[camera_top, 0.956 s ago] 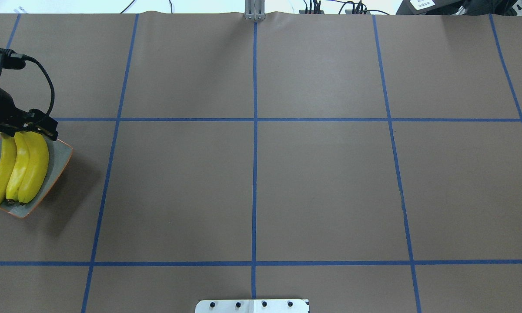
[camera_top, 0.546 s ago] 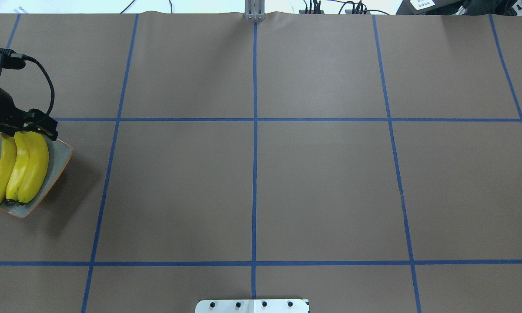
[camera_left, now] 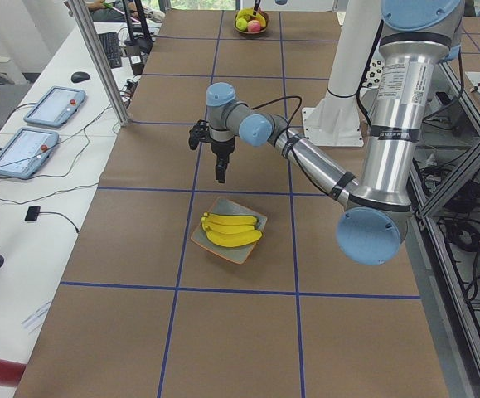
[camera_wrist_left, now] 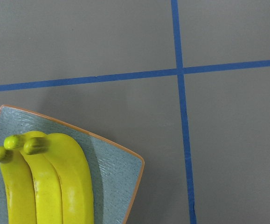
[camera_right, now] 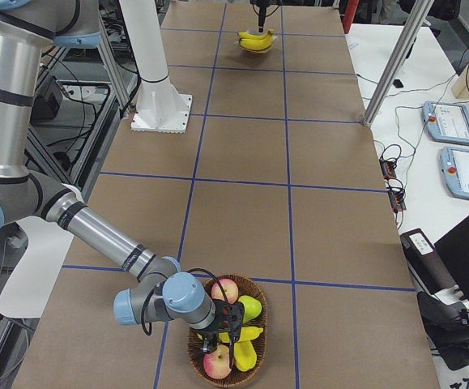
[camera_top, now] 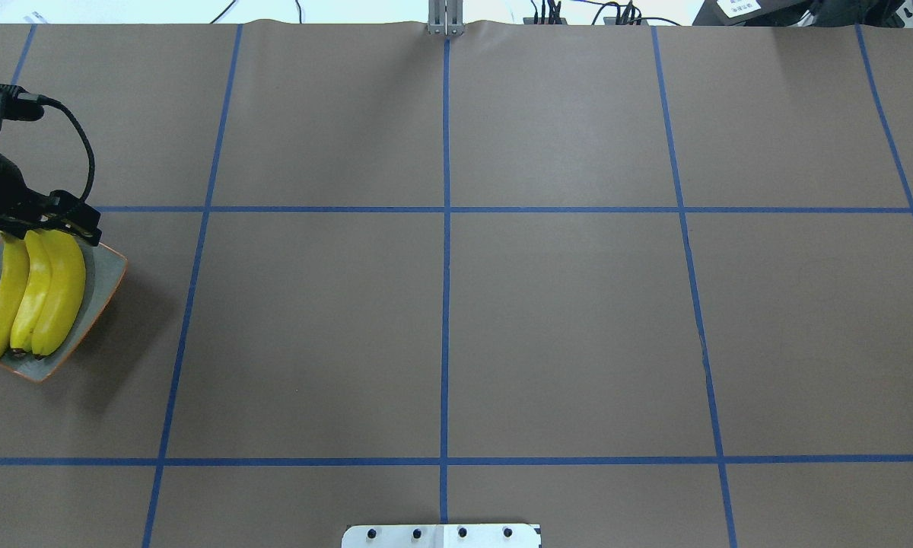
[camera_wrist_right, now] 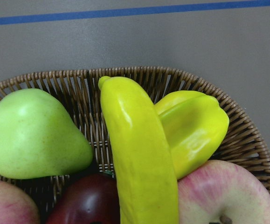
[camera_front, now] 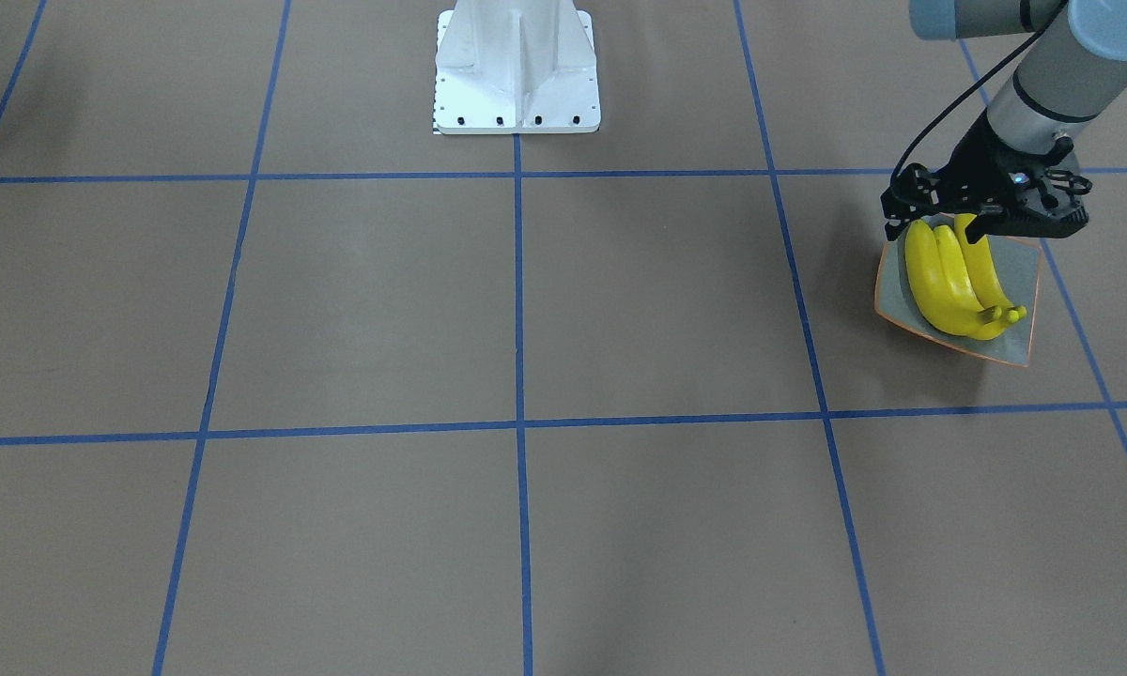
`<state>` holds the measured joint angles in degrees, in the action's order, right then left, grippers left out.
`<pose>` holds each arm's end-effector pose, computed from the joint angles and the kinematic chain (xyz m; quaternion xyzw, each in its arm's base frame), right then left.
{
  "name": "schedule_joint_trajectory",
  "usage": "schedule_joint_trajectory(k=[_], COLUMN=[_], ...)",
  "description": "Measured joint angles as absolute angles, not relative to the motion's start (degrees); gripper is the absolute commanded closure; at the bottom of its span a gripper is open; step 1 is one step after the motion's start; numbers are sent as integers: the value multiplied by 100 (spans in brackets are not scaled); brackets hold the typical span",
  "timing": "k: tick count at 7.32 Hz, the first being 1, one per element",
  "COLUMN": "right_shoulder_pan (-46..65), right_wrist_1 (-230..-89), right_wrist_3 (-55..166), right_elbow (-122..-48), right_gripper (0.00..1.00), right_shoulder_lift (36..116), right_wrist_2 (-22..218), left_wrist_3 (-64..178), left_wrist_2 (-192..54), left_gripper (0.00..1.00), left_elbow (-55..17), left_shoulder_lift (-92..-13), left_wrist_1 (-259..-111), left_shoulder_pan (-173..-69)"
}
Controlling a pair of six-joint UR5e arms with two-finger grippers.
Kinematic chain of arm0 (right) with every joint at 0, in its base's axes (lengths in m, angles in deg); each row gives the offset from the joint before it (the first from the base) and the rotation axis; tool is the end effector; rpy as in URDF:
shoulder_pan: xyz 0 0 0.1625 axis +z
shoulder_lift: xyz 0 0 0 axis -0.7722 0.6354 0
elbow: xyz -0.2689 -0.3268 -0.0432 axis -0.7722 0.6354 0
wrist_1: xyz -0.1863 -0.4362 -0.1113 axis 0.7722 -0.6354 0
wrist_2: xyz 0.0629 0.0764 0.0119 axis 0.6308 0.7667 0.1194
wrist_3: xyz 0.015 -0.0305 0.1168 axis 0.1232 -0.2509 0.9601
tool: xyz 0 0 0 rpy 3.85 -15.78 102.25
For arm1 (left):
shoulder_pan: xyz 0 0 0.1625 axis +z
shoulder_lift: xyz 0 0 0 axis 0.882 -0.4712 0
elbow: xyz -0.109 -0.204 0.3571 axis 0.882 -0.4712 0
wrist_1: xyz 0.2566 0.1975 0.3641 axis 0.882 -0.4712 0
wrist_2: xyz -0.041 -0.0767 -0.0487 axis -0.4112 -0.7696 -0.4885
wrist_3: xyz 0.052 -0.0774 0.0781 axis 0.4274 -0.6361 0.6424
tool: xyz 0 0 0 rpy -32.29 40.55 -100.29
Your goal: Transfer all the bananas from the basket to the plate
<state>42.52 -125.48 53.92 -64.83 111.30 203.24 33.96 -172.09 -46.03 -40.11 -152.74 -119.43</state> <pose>0.0799 -0.3980 0.8929 0.0877 -0.3339 0.1076 0.9323 0.2532 -0.5174 0.3523 0.0345 0.3761 0.0346 0.9253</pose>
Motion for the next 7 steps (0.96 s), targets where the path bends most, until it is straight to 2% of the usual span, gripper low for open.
schedule_joint_trajectory(k=[7], right_shoulder_pan=[4777], right_wrist_1=[-12590], right_wrist_3=[5005], right_elbow=[-7110], right_gripper=[100], right_shoulder_lift=[11130], right_wrist_2=[20792], left_wrist_3=[3391], left_wrist_2=[-17218], left_gripper=[0], left_elbow=[-4607], left_shoulder_lift=[-4012], left_wrist_1=[-15274], left_shoulder_pan=[-11945])
